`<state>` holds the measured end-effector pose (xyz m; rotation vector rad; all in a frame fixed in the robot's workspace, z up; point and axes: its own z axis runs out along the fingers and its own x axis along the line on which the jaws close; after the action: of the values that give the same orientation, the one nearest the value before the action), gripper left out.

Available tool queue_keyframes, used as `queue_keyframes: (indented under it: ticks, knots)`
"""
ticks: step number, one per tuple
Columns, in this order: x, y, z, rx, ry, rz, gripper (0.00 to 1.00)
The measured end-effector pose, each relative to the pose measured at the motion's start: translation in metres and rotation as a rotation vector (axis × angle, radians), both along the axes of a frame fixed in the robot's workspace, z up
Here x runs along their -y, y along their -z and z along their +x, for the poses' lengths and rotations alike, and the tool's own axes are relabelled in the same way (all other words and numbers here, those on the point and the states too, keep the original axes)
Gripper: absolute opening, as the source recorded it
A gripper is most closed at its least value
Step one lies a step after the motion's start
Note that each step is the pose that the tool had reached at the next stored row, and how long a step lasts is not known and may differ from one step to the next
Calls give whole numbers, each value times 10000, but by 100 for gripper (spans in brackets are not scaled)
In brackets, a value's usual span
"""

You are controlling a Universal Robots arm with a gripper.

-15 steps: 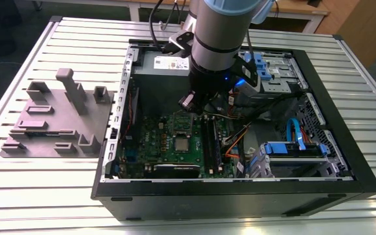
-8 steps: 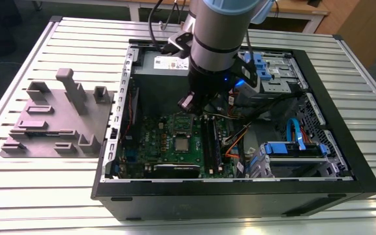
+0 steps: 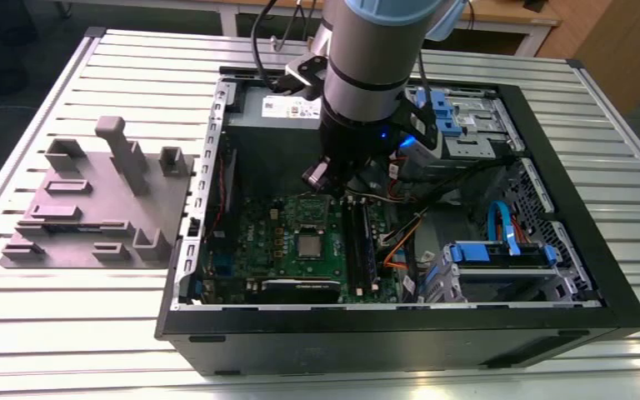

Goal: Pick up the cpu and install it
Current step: 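Close the cpu cover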

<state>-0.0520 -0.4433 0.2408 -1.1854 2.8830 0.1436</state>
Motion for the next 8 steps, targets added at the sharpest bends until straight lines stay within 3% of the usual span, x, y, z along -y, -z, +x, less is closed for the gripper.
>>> queue_keyframes:
  ticks: [8]
  knots:
    - [-1, -20, -6, 1, -92, 3, 10]
